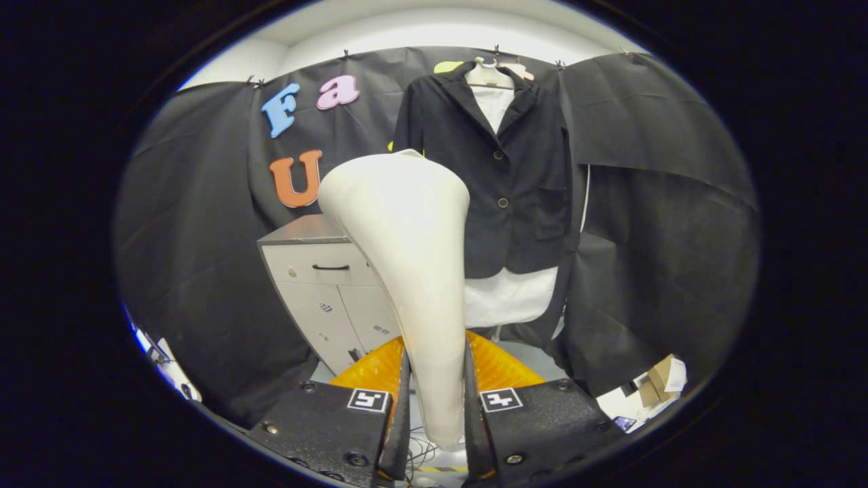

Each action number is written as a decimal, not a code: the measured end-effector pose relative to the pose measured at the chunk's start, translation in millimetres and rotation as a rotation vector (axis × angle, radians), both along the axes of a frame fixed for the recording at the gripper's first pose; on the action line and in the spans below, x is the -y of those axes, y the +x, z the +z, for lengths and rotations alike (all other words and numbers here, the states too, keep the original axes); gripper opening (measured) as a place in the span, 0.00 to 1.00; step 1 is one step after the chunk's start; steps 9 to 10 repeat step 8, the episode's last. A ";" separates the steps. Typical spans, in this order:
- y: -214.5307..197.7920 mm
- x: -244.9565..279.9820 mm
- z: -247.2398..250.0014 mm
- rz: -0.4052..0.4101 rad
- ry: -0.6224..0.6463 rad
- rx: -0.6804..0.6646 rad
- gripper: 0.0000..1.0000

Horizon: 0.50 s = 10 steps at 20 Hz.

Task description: Iron the clothes twice with a garment steamer, once on the left side and once on the right side.

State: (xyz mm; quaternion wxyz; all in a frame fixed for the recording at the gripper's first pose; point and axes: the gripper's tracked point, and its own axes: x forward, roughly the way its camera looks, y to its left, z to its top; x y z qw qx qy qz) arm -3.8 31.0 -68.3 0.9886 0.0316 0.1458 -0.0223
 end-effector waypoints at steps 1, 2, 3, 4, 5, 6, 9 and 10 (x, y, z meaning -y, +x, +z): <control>0.2 -1.1 0.4 0.003 -0.002 0.000 0.36; 0.4 -1.1 0.1 0.006 -0.002 0.001 0.36; -0.2 -1.6 0.9 0.008 -0.001 0.003 0.36; -1.1 -1.3 2.0 0.010 -0.002 0.005 0.36; -0.9 -1.4 3.0 0.012 -0.004 0.009 0.36; -1.1 -0.6 3.4 0.013 0.000 0.011 0.36; -1.4 -0.7 4.8 0.014 0.003 0.013 0.36; -1.4 -0.7 4.8 0.014 0.003 0.013 0.36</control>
